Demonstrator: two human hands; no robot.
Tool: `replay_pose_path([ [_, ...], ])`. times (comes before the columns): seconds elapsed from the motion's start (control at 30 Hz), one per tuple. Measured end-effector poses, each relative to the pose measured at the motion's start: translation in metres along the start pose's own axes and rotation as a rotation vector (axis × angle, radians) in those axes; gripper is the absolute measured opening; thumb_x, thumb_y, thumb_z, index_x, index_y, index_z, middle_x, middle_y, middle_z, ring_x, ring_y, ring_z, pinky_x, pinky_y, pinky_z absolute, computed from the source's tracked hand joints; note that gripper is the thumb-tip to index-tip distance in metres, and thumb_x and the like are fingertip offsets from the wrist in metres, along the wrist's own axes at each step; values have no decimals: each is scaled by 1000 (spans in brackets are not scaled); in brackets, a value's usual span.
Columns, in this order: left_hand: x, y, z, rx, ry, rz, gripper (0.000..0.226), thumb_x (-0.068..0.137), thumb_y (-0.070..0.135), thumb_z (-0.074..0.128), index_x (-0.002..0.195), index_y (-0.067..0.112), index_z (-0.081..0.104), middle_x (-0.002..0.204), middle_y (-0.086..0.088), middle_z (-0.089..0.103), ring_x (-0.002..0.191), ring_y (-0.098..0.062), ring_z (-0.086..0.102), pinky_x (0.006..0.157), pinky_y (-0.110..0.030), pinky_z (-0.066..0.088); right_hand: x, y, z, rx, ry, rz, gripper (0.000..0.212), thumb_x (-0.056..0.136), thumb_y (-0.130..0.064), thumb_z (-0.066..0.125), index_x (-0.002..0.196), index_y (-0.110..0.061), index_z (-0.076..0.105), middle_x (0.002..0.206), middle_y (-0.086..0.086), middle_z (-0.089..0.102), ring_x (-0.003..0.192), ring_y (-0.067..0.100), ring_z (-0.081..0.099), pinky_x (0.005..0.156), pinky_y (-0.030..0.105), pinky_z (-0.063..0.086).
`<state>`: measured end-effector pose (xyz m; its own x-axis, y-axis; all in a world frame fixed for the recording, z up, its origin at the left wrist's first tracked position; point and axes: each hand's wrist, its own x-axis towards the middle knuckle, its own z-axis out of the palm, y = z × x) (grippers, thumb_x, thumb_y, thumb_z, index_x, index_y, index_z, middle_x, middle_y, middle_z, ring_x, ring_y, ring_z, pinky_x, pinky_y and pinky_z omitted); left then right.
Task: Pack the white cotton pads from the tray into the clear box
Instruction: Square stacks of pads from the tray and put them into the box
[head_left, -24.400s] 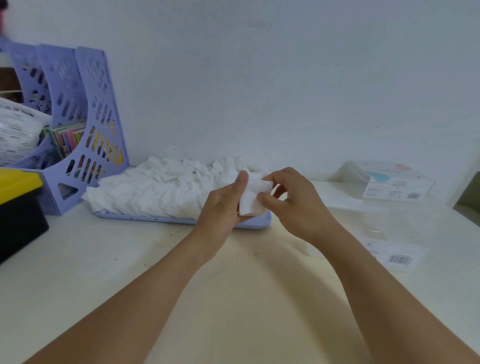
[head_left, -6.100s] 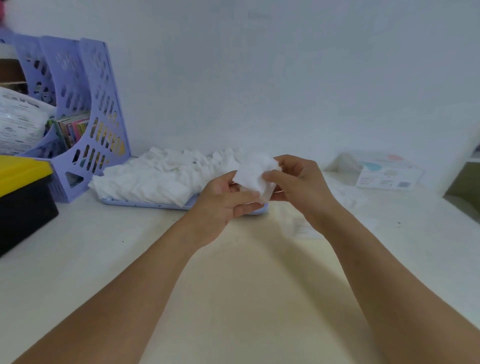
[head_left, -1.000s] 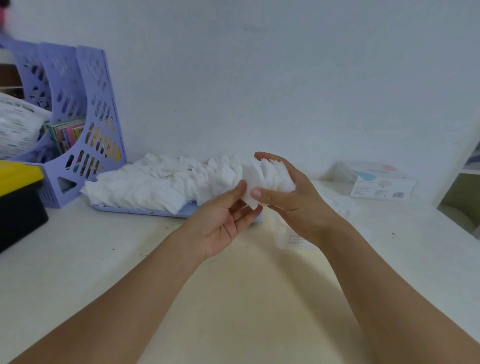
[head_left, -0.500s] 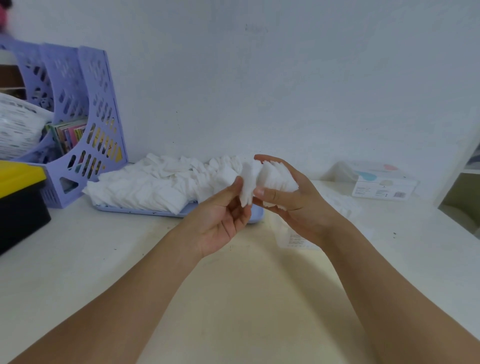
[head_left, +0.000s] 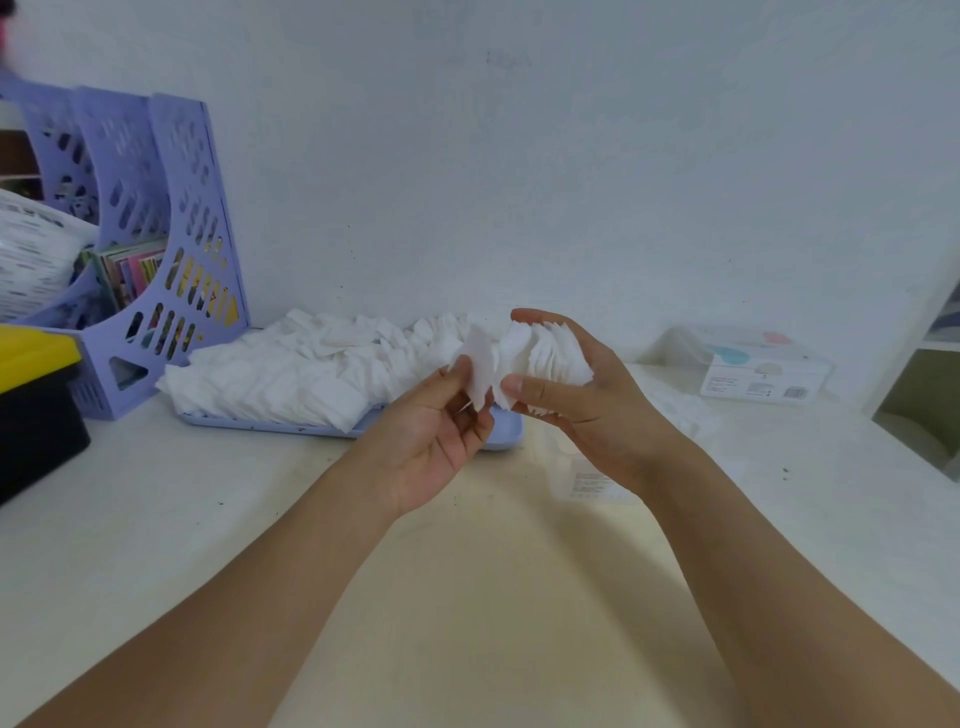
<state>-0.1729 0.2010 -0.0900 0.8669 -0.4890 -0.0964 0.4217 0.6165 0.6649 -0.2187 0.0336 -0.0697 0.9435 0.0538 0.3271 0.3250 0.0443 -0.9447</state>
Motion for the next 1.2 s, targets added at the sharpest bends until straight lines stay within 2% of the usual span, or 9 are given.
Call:
replay_pose_path([
  [0.1,2,2,-2,-102,8,7,13,93,17,58,99,6,62,75,-1,70,62,-9,66,58,-19,56,-1,-2,-4,18,-14,2,58,85,0,76,136,-19,57,114,6,66,116,36,66,101,49,55],
  [0.23,0,2,-2,-132,-11,-22,22,107,18,45,100,6,61,74,0,69,59,-8,65,57,-20,56,-2,-4,-6,33,-51,-12,63,82,-1,77,139,-19,55,118,4,66,118,34,65,100,44,55],
  [0.4,-5,-8,2,-86,-21,-49,19,104,16,51,98,8,66,79,-1,73,64,-9,69,60,-20,57,-5,-9,2,-125,-84,-81,67,82,4,77,141,-18,52,118,1,66,112,19,68,93,29,55],
  [0.67,-8,-11,6,87,-96,2,14,79,14,68,88,14,79,97,-3,73,76,-10,68,62,-20,56,-5,-7,8,-210,-103,-104,65,83,5,78,139,-17,53,115,9,65,102,24,70,89,32,58],
  [0.87,-6,-13,4,203,-64,29,40,98,7,57,137,1,55,120,-14,66,93,-19,65,73,-25,60,1,3,5,-310,-117,-119,67,81,-2,82,138,-21,52,121,21,63,105,40,68,93,54,58],
  [0.97,-7,-10,3,234,-74,-6,34,101,5,51,135,-1,57,125,-19,69,106,-27,70,84,-34,62,3,7,1,-481,-105,-130,68,80,-12,84,138,-28,51,123,6,62,109,27,67,92,47,59],
  [1.03,-8,-9,4,251,-71,-39,33,105,13,46,133,1,58,122,-20,70,110,-29,71,86,-39,62,3,11,-2,-672,-107,-116,70,80,-21,85,139,-34,49,122,-9,60,109,10,62,89,33,56],
  [1.1,-8,-9,4,229,-79,-103,47,107,38,39,135,5,56,122,-19,71,110,-31,71,88,-45,60,1,14,-1,-768,-123,-88,71,80,-24,85,139,-38,47,120,-16,57,106,3,58,86,24,51],
  [1.2,-7,-11,3,257,-143,-158,71,97,66,32,137,13,55,129,-16,68,119,-32,66,99,-52,52,1,17,0,-802,-141,-87,70,81,-26,84,139,-37,47,122,-14,60,108,7,59,92,32,52],
])
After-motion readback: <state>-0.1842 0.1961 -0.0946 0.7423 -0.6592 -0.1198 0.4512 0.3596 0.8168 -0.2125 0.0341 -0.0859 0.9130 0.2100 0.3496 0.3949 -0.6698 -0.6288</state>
